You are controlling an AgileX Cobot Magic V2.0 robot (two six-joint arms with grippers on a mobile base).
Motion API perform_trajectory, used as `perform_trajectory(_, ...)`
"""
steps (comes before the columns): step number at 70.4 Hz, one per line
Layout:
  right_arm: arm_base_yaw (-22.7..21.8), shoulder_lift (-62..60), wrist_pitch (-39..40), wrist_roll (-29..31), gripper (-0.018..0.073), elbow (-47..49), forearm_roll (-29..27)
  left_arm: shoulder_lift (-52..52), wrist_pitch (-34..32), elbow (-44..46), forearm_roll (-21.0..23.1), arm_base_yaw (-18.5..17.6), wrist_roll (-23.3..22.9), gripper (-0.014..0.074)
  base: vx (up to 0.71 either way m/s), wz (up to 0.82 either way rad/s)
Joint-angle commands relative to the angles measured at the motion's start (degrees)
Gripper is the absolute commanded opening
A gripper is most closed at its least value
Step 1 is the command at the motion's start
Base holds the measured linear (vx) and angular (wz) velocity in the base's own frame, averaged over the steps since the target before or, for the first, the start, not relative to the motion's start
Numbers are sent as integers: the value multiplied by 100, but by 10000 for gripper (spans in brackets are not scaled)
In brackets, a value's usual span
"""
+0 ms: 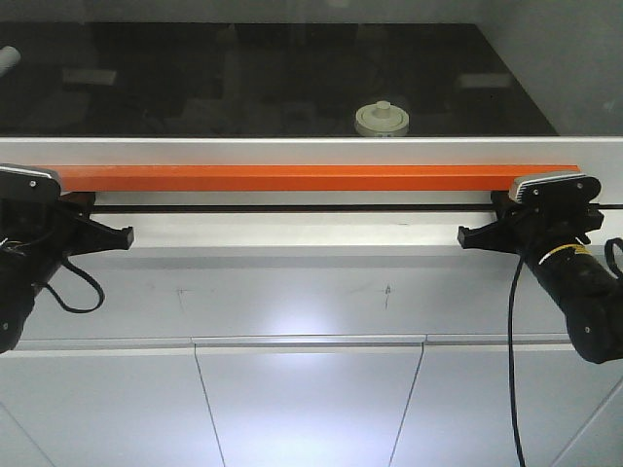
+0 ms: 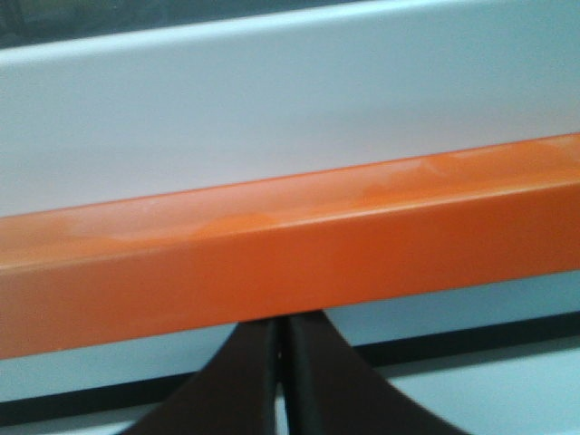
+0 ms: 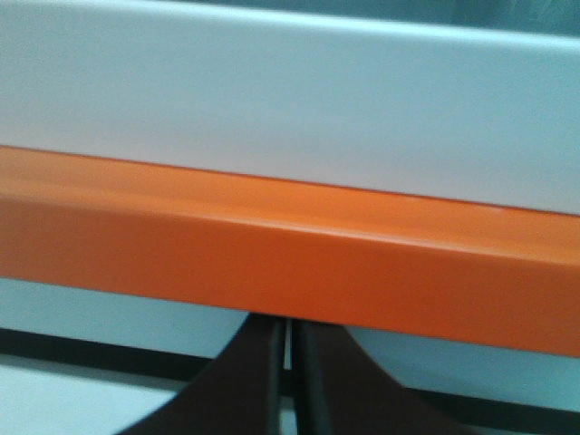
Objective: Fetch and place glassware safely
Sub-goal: 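Lift the orange handle with both grippers to raise the sash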
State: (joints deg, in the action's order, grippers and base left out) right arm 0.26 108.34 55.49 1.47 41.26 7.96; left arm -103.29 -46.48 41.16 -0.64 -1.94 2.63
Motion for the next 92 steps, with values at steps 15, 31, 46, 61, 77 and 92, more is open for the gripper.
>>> perform_trajectory(15,-1,-623,550,34,-1,221,8,740,-448,536,-12,-9,-22,-7,0,0)
perform_trajectory(31,-1,-919,523,34,-1,227,8,1069,-153,807,-227,-9,-22,-7,0,0)
perform_trajectory(46,-1,-1162,497,17,-1,239,8,1354,191,1076,-227,-9,-22,-7,0,0)
perform_trajectory(61,-1,-1498,-42,-10,-1,576,8,1668,530,1390,-227,-9,-22,-7,0,0)
perform_trajectory(77,-1,-1887,-520,-50,-1,1053,44,1999,843,1786,-227,-9,-22,-7,0,0)
perform_trajectory(92,-1,-2205,-907,-50,-1,1412,152,2298,1366,2185,-227,-9,-22,-7,0,0)
